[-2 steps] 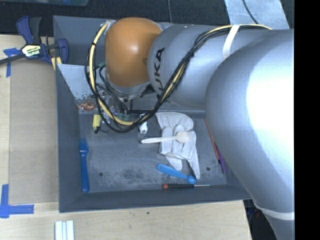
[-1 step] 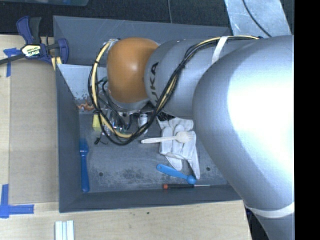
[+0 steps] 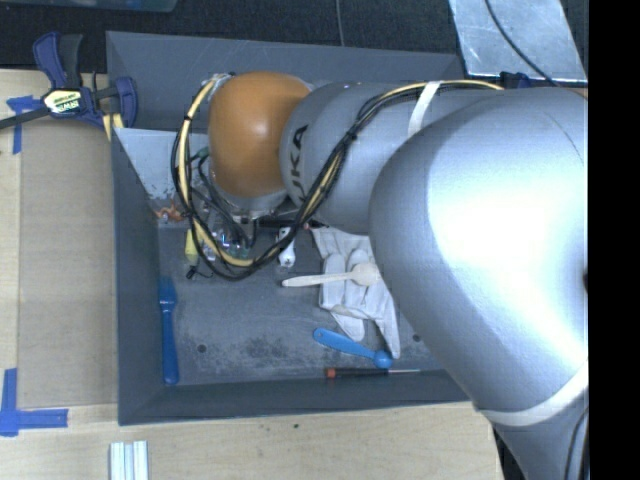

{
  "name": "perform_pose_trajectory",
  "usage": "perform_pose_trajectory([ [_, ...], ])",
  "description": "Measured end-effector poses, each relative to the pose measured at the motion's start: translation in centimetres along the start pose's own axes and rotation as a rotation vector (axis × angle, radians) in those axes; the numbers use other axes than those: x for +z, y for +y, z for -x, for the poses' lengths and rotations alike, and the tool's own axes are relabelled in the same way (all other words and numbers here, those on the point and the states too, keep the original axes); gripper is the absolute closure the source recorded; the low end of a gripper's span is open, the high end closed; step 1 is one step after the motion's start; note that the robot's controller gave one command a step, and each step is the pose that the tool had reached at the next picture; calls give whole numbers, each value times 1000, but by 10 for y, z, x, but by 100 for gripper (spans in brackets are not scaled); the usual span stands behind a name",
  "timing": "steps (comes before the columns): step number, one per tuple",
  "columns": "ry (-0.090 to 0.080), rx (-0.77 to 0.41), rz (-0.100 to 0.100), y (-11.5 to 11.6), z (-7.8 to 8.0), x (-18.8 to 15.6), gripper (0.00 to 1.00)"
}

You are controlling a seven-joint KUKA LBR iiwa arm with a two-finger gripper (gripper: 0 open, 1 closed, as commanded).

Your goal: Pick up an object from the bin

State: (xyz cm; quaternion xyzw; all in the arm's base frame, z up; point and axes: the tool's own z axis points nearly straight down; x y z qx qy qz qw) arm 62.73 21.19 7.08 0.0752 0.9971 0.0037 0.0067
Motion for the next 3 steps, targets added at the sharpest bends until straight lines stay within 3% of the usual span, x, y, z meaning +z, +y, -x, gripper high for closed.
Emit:
perform_pose_trajectory([
  [1,-1,17,0,-6,-4,-2,100],
  [3,-1,17,0,-6,-4,-7,100],
])
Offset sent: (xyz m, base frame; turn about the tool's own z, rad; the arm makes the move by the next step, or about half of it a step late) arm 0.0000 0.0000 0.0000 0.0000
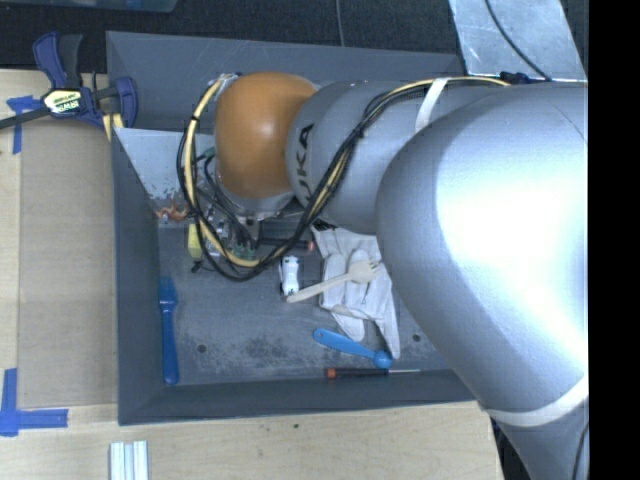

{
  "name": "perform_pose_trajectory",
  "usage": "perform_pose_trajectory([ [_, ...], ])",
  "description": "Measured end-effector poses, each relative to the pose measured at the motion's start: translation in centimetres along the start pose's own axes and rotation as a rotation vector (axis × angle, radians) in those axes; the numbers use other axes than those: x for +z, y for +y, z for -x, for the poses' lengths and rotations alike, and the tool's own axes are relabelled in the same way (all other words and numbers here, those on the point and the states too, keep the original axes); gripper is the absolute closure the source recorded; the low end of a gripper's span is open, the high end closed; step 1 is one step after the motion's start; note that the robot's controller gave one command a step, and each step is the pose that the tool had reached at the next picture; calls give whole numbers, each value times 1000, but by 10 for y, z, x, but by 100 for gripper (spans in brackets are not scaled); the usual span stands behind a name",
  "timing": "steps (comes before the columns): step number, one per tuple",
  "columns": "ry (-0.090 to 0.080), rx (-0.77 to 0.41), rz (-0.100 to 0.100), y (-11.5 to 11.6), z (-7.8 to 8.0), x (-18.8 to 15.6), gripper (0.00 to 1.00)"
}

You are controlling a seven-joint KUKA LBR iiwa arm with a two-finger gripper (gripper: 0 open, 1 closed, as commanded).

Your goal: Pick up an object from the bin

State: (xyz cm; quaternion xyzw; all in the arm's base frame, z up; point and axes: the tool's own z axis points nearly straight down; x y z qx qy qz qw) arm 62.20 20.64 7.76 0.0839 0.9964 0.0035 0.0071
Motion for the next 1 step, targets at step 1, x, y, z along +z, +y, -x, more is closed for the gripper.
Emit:
perform_pose_trajectory([
  [1,-2,0,1,0,1,-15,100],
])
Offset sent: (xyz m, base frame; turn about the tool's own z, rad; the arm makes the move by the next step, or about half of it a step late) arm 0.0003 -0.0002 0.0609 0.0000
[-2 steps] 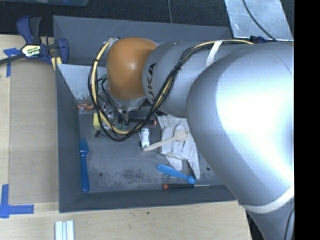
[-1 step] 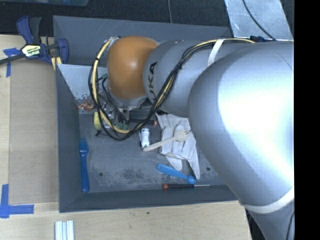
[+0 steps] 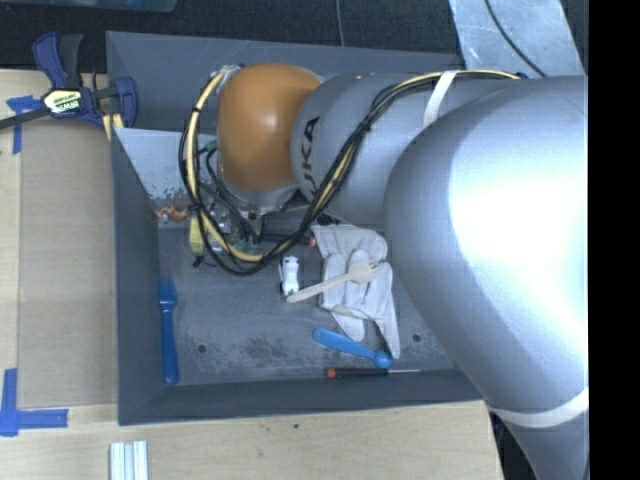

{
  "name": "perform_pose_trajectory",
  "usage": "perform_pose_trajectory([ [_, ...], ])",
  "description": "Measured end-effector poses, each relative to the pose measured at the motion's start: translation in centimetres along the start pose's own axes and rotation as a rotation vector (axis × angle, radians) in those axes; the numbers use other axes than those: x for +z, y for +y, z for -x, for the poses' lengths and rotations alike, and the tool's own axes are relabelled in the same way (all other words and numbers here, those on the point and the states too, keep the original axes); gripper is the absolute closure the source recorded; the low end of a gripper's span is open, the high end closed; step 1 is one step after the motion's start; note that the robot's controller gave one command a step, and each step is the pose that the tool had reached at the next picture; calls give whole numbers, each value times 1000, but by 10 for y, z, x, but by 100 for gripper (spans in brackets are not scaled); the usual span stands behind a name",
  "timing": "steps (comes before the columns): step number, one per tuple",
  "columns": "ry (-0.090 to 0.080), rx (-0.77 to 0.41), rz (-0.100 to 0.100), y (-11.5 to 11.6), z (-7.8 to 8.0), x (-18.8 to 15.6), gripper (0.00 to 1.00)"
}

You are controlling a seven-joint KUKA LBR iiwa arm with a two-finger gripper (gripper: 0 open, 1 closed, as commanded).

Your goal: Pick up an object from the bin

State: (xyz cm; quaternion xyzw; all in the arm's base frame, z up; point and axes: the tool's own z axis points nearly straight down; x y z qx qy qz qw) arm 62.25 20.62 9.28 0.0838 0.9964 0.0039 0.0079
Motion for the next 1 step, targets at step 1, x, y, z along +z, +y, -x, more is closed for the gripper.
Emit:
perform_pose_trajectory([
  [1,3,0,-2,-1,-1,-20,100],
])
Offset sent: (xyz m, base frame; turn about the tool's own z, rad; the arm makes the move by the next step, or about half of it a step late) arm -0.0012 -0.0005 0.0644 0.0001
